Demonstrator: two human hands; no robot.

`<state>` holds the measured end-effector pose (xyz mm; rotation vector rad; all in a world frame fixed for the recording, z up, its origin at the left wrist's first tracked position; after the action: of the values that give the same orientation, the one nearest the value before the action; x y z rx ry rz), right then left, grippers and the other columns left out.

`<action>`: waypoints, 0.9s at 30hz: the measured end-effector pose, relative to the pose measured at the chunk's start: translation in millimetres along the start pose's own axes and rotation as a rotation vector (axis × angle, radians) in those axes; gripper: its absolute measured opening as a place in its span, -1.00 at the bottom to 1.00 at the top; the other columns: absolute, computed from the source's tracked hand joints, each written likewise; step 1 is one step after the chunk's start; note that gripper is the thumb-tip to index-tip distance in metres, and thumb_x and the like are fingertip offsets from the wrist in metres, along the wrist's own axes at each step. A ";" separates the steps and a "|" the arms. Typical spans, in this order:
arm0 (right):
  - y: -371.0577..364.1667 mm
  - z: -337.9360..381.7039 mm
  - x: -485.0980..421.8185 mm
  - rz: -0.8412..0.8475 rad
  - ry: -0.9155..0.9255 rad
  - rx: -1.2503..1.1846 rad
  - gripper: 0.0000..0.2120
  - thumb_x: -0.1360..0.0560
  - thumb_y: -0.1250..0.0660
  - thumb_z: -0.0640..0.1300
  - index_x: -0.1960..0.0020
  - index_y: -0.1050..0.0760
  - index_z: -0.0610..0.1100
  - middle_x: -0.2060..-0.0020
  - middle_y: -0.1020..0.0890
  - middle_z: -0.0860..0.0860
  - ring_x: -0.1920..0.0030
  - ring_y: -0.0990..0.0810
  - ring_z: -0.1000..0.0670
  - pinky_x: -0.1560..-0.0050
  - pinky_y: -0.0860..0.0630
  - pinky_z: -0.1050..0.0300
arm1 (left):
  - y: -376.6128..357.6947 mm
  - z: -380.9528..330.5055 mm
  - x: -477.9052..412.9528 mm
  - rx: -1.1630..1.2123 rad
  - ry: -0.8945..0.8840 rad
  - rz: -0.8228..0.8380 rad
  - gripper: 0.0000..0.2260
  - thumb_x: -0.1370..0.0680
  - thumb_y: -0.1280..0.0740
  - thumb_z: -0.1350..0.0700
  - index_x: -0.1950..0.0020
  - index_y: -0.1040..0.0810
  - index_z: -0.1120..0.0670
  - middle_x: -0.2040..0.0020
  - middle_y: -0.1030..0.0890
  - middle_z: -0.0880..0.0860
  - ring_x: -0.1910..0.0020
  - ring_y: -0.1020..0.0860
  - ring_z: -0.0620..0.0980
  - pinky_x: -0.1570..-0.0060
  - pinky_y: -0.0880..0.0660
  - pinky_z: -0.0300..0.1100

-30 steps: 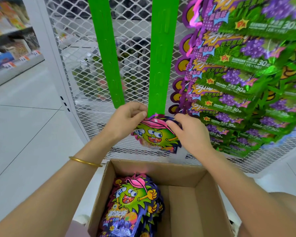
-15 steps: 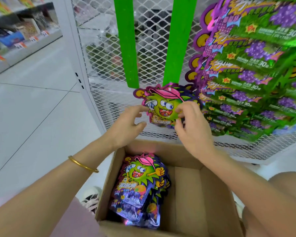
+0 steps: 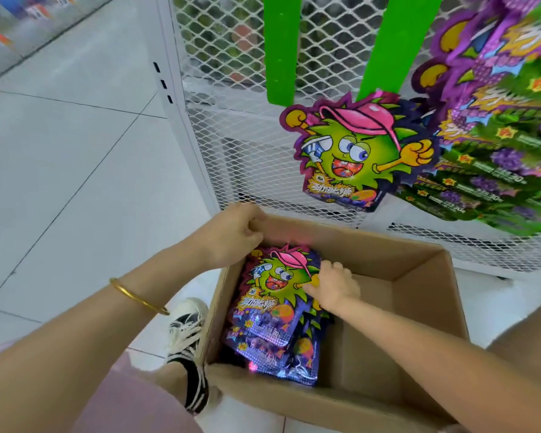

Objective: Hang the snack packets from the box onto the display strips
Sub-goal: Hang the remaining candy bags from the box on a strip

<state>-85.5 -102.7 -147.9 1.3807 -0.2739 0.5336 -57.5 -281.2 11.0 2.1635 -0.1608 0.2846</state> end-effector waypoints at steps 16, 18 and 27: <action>24.8 -21.1 4.5 0.114 0.012 -0.928 -0.70 -0.46 -0.27 -0.47 0.22 -0.37 -0.08 0.33 -0.37 -0.05 0.37 -0.47 0.01 0.48 -0.56 0.21 | -4.9 -0.8 -8.1 -0.148 0.017 0.000 -0.61 -0.51 -0.24 0.25 -0.34 -0.38 0.14 -0.27 -0.45 0.15 -0.26 -0.41 0.10 -0.18 -0.36 -0.16; 53.4 -18.0 22.8 0.089 0.113 -0.915 -0.73 -0.45 -0.28 -0.47 0.20 -0.38 -0.11 0.37 -0.37 -0.02 0.41 -0.45 0.10 0.50 -0.46 0.36 | -5.2 -6.2 -9.0 -0.205 0.011 0.004 -0.53 -0.51 -0.31 0.18 -0.41 -0.30 0.13 -0.35 -0.40 0.16 -0.34 -0.34 0.12 -0.28 -0.30 -0.11; 164.6 -36.1 82.9 -0.087 0.325 -0.909 -0.77 -0.46 -0.33 -0.37 0.13 -0.44 -0.05 0.07 -0.58 -0.13 0.10 -0.51 0.01 0.21 -0.42 0.39 | 24.4 -87.1 -12.3 -0.073 -0.209 -0.117 -0.89 -0.48 -0.38 0.15 0.06 -0.56 0.17 0.26 -0.48 -0.01 0.26 -0.42 -0.04 0.31 -0.26 -0.24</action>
<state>-103.2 -35.3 26.5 0.4131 -0.1536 0.4625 -87.2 -223.4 75.2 2.1179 -0.1589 -0.0148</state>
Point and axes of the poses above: each hand's wrist, its own x-axis away from the middle knuckle, its own y-axis out of the back of the hand, z = x × y, the point moved 8 cm from there along -x, towards the middle knuckle
